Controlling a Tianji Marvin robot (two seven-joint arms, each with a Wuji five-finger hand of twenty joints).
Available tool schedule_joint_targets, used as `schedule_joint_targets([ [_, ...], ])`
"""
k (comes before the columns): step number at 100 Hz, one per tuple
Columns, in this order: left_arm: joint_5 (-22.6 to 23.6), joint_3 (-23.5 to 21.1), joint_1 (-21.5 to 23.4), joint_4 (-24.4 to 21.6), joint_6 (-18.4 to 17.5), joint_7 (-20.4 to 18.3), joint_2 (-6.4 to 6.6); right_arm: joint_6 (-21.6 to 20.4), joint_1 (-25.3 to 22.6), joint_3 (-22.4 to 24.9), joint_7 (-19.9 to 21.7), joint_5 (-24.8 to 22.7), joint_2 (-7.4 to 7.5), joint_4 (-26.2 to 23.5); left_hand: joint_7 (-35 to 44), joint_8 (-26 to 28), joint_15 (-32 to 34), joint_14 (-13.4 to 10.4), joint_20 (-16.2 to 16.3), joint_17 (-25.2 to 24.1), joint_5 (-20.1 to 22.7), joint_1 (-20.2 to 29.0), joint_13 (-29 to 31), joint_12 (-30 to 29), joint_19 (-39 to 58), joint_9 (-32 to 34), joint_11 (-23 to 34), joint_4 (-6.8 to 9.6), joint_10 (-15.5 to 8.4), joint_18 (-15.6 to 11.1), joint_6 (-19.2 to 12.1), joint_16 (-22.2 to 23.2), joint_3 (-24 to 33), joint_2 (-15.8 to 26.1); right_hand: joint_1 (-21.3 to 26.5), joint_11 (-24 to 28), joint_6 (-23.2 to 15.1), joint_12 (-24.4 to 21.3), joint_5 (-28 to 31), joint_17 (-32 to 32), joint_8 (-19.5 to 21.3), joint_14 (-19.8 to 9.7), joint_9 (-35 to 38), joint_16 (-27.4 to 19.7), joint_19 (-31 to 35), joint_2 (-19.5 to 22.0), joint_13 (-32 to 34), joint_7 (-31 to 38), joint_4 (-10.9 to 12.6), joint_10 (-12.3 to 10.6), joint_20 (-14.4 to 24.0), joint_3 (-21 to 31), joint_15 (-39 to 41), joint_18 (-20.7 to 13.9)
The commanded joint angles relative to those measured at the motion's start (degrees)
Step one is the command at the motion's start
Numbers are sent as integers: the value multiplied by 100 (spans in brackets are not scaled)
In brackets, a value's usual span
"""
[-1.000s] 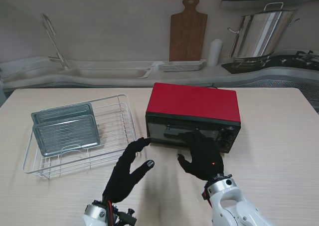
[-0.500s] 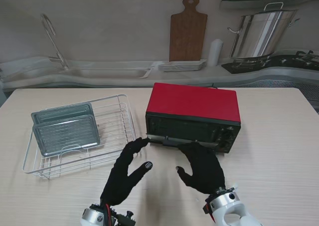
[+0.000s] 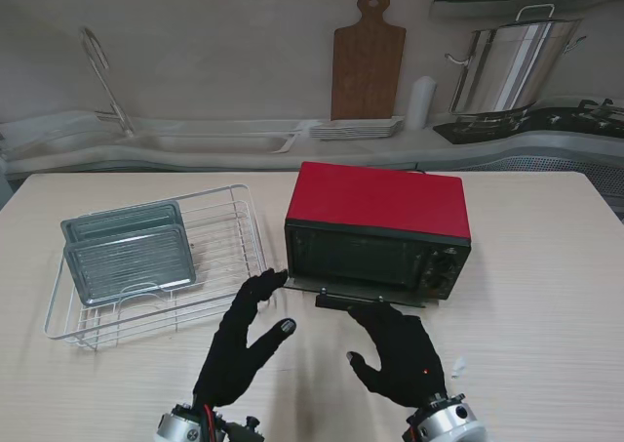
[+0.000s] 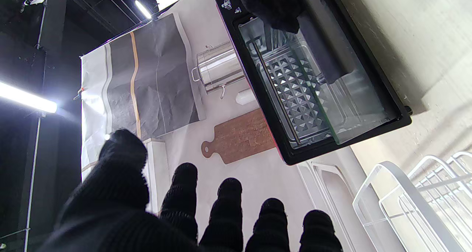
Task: Slide the trays into the oven
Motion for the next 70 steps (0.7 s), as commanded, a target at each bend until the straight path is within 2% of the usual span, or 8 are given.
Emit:
schedule_joint_targets([
  [1,11,5,67,-64,-32,-60,-41,-36,-124,0,82,-11,-9,80,-104,94,-16,-47,129,-60,152,45,-107,27,24,30,21,99,-29,5,71,17,71,84,-198,79,64,58,-130,-36,-11,343,21,96,41,117,220,-80,212,153,50,-169,117,-16],
  [70,37,14,94,-123,73,-161,-12,-288,-338,3,164,153,13,329,-131,86,-24,-29,113,-59,195,39,-113,17,7,30,-6,95,-22,14,88,9,80,89,-185,103,58,68,-186,-69,1,313,-45,97,31,153,181,-79,215,117,45,-214,118,-48],
])
